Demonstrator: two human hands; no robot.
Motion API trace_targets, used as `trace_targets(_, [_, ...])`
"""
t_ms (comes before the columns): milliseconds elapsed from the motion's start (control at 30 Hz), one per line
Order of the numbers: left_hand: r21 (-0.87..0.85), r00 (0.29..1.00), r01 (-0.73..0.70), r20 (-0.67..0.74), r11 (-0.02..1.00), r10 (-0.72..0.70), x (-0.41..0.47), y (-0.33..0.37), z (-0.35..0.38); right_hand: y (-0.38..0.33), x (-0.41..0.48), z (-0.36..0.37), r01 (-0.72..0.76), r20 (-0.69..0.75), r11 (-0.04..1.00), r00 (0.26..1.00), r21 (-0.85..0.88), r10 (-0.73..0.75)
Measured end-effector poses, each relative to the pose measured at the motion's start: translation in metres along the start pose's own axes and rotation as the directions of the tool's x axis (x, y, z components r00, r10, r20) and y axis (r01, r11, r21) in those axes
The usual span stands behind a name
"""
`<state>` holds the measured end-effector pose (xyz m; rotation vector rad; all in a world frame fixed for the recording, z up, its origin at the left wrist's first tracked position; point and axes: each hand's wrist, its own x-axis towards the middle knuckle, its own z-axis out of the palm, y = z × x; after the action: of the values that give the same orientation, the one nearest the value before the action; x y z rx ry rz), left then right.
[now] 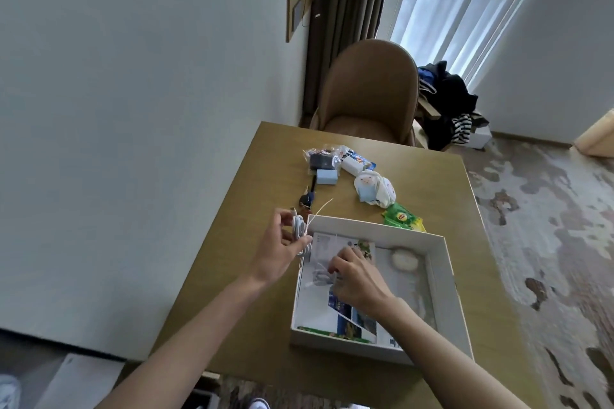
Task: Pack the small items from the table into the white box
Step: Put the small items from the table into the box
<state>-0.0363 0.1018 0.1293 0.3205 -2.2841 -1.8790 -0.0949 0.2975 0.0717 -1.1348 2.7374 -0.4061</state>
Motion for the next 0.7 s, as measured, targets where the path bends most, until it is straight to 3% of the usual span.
trace_targets(133, [0.023,0.996,-0.015,0.088,1.0,0.013,0.003,0.0,-0.009,0.0,-0.009,0.007,-0.101,0.016,0.994,0.995,-0.047,0.102])
trace_targets(400, [0.069,0.951,-0.133,0.291,0.989,0.108,0.002,-0.007,0.008,-0.012,-0.008,0.019,-0.367,-0.139,0.93,0.919,0.035,0.368])
trace_targets(467, [0.104,0.938,-0.17,0.321,0.98,0.129,0.003,-0.006,0.013,-0.014,-0.009,0.019,-0.403,-0.155,0.91,0.897,0.102,0.415])
trace_targets(600, [0.267,0.911,-0.317,0.354,0.91,0.213,0.005,-0.006,0.025,0.001,-0.022,0.001,-0.391,0.017,0.851,0.911,0.352,0.412])
trace_targets(700, [0.407,0.883,-0.407,0.406,0.818,0.237,-0.003,-0.007,0.038,0.03,-0.042,-0.019,-0.481,0.018,0.754,0.848,0.447,0.53])
